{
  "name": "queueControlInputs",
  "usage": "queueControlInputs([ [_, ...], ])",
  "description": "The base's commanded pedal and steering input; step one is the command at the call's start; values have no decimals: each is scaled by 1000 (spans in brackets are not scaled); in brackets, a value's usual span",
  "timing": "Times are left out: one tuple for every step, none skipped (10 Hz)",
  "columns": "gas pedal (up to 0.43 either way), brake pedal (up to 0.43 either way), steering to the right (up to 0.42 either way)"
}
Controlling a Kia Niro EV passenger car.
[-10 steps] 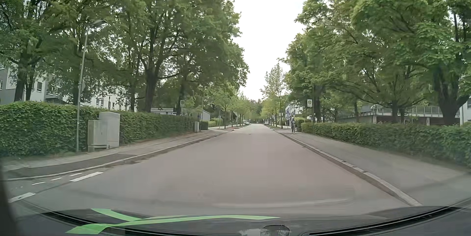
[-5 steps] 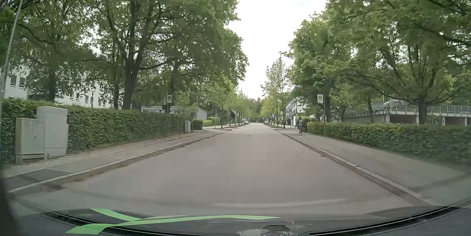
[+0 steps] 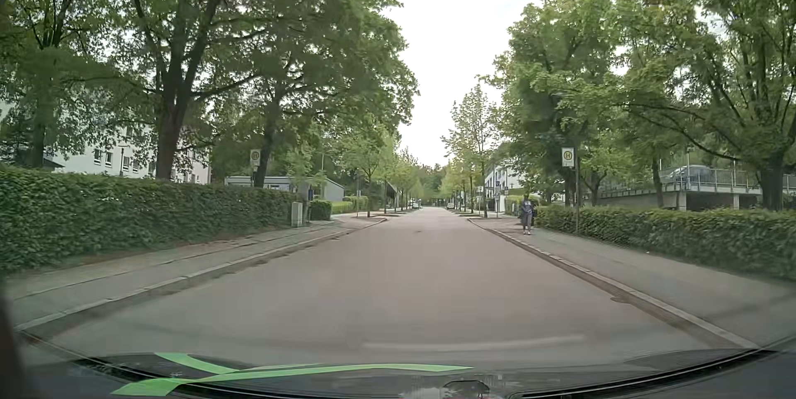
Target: Follow the waypoints while adhering to traffic rules and regulations
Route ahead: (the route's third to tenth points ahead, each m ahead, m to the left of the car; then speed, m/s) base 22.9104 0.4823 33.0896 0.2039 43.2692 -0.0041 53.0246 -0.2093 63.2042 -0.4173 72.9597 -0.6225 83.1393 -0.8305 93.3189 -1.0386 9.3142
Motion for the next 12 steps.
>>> queueControlInputs([
  [150, 0, 1],
  [150, 0, 1],
  [157, 0, 1],
  [157, 0, 1],
  [157, 0, 1],
  [157, 0, 2],
  [157, 0, 2],
  [157, 0, 2],
  [157, 0, 2],
  [157, 0, 2],
  [157, 0, 2],
  [157, 0, 2],
])
